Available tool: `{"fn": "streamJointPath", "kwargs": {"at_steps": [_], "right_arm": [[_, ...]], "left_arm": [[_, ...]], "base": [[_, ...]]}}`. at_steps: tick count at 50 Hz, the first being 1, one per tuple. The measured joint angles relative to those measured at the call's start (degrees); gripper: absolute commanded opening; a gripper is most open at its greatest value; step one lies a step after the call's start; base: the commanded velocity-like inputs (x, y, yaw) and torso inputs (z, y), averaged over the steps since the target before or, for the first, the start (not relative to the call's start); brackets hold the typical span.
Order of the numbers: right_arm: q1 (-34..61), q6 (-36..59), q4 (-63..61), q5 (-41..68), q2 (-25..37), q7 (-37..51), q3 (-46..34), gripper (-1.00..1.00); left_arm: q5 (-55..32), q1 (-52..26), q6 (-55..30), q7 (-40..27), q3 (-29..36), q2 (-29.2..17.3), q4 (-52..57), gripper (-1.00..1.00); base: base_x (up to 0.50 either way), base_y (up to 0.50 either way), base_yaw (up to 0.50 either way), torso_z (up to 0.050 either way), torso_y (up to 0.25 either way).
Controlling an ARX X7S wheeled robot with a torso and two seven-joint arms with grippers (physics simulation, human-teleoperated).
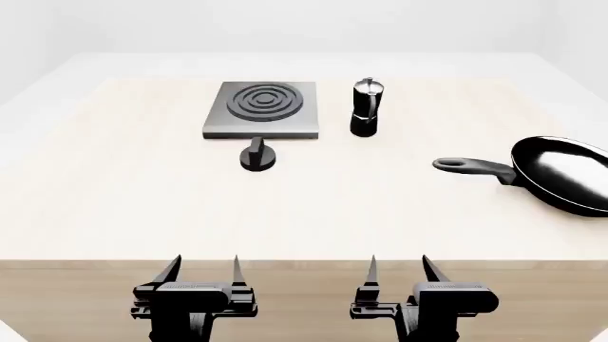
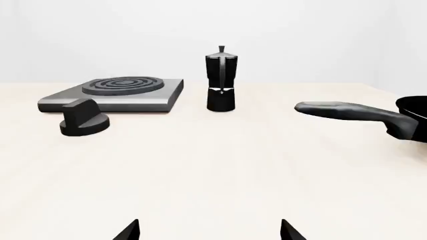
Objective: Put the frying pan on the stove.
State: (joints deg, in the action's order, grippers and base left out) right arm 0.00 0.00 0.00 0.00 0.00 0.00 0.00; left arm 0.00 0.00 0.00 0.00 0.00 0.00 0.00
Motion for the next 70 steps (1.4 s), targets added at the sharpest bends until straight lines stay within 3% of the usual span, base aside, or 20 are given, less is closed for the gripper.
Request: {"fn": "streamJointPath", "kwargs": {"at_steps": [27, 70], "right_arm": [[-3.6, 5.7, -13.7, 3.0, 3.5, 4.4, -3.2, 1.0], [-4.1, 6.3, -17.4, 6.1, 6.7, 8.6, -5.8, 1.0]], "left_arm": [[-1.8, 3.1, -3.4, -4.9, 3.0, -3.5, 8.6, 1.0], [-3.7, 3.9, -2.9, -8.7, 6.3, -6.9, 10.6, 1.0]], "base": [[0.02, 0.0, 0.0, 0.0, 0.0], [0.31, 0.0, 0.0, 0.0, 0.0]]}}
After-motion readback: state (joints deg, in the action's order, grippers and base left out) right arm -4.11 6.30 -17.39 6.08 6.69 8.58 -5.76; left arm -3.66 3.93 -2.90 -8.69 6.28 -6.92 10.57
